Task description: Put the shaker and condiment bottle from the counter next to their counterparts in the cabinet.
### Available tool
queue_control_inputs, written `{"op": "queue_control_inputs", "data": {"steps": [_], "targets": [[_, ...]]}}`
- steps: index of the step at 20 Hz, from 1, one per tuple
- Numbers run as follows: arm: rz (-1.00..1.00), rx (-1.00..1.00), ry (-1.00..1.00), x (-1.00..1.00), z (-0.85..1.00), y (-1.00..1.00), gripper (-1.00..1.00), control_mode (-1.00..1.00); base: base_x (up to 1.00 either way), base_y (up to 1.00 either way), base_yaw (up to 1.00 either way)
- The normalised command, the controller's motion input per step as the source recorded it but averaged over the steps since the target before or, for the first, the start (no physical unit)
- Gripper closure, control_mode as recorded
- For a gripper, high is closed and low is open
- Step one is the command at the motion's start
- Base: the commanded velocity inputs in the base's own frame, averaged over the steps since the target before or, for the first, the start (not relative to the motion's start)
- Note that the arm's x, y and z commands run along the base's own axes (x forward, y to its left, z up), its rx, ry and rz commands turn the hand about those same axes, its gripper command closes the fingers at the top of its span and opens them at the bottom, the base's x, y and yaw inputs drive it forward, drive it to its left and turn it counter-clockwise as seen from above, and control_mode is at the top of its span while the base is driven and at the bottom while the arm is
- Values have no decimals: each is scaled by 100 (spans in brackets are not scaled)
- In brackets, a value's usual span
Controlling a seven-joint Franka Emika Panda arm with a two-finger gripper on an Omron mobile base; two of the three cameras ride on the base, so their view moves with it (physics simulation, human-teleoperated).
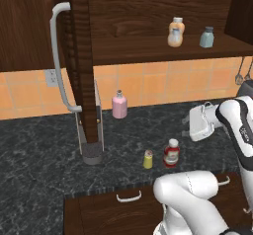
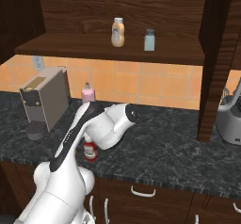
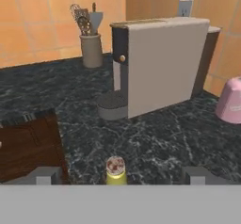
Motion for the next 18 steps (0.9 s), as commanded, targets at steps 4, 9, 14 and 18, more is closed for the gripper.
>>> {"op": "queue_control_inputs", "data": {"steps": [4, 9, 14, 18], "targets": [[13, 1, -21, -6, -20, -9, -100, -100, 0, 0, 0], [0, 0, 0, 0, -8, 0, -100, -100, 0, 0, 0], [0, -1, 0, 0, -51, -15, -100, -100, 0, 0, 0], [0, 0, 0, 0, -25, 0, -100, -100, 0, 0, 0]]}}
